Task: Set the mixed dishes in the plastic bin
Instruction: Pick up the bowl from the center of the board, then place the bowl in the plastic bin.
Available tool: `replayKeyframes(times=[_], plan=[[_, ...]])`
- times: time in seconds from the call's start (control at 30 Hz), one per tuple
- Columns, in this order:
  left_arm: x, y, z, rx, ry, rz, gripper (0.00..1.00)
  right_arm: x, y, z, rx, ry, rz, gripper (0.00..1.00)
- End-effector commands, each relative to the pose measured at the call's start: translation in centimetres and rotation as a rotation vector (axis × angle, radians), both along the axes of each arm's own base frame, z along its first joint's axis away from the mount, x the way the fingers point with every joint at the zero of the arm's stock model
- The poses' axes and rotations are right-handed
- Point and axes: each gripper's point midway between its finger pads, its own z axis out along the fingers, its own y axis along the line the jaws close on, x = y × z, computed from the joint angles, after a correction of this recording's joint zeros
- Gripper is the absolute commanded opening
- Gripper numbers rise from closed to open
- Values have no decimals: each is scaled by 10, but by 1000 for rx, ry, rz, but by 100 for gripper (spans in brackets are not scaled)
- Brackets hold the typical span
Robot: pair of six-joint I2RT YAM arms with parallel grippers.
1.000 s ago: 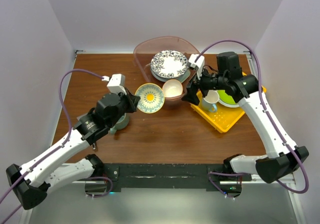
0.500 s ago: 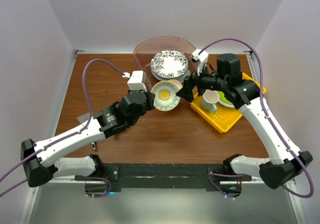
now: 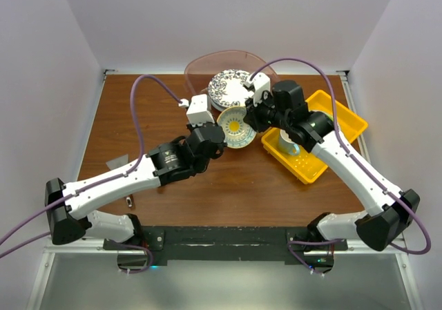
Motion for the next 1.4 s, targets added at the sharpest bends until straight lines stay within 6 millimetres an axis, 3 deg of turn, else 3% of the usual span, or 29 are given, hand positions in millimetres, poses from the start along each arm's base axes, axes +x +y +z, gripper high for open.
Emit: replayKeyframes(times=[0.0, 0.03, 0.1, 0.2, 0.23, 0.27, 0.3, 0.33, 0.4, 0.43, 0.5, 0.57, 0.6, 0.63, 0.67, 0.7, 0.8, 0.93, 1.0, 1.07, 1.37], plan=[[6, 4, 39, -139, -65, 80, 0, 13, -2, 25, 23, -98, -48, 10], [6, 5, 40, -129, -71, 76, 0, 13, -1, 27, 28, -100, -45, 2], [4, 8, 43, -136, -90, 64, 0, 12, 1, 32, 35, -101, -35, 0], [-2, 12, 51, -125, -141, 1, 35, 11, 1, 35, 37, -102, -25, 0], [-3, 12, 61, -115, -187, -31, 59, 13, 1, 35, 38, -99, -28, 0], [-6, 14, 53, -84, -198, -60, 68, 15, -1, 36, 41, -97, -34, 0], [-13, 16, 63, -101, -231, -110, 75, 17, -2, 37, 49, -98, -32, 0], [-15, 19, 61, -47, -267, -144, 84, 20, -3, 40, 57, -102, -36, 0], [-22, 27, 67, -17, -306, -192, 91, 27, -6, 40, 73, -91, -38, 0], [-22, 32, 61, 51, -316, -209, 95, 30, -7, 44, 80, -94, -39, 0], [-21, 47, 59, 119, -328, -212, 100, 39, -8, 40, 87, -76, -32, 0], [-19, 61, 44, 210, -298, -210, 100, 48, -11, 41, 76, -83, -30, 0], [-15, 74, 39, 260, -294, -188, 100, 55, -10, 30, 56, -61, -31, 0], [-13, 84, 24, 319, -263, -179, 100, 61, -10, 33, 47, -75, -28, 0], [-8, 100, 19, 356, -251, -142, 100, 71, -13, 20, 25, -49, -38, 0], [-7, 110, 0, 434, -222, -135, 100, 76, -13, 22, 22, -55, -40, 0], [-7, 140, -28, 557, -183, -72, 100, 95, -14, 7, -15, -36, -41, 0], [-13, 151, -41, 584, -170, -59, 100, 112, -8, -15, -53, 4, -24, 0], [-14, 153, -41, 580, -174, -54, 100, 119, -4, -19, -64, 12, -21, 0], [-16, 156, -39, 572, -177, -44, 100, 127, -3, -38, -93, 50, -24, 0], [-22, 167, -40, 553, -189, -21, 100, 146, -2, -84, -171, 121, -29, 4]])
